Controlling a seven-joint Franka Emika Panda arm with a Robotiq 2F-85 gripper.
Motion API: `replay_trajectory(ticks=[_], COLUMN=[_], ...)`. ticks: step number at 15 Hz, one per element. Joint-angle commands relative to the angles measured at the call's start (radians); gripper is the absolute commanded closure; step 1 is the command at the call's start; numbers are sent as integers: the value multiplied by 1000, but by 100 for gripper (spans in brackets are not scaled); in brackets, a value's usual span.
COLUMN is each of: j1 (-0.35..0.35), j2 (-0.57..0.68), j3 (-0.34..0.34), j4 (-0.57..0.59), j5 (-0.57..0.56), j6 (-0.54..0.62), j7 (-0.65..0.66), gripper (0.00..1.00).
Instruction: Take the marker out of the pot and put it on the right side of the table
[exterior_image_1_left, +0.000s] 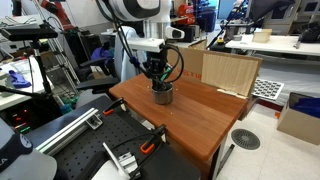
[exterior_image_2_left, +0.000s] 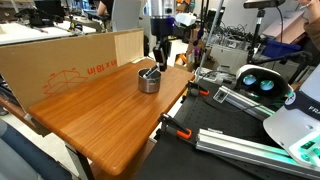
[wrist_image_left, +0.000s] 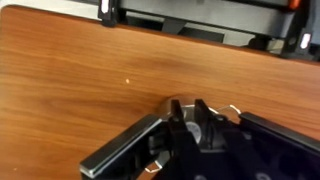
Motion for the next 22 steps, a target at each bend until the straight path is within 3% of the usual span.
replay_trajectory(ticks=[1, 14, 22], j1=[4, -41, -134], j2=[-80, -302, -217], j3=[-4, -58, -117], j4=[-51, -154, -192], j5=[-19, -147, -375], j6=[3, 1, 144], j7=[21, 55, 116], gripper=[95, 95, 95])
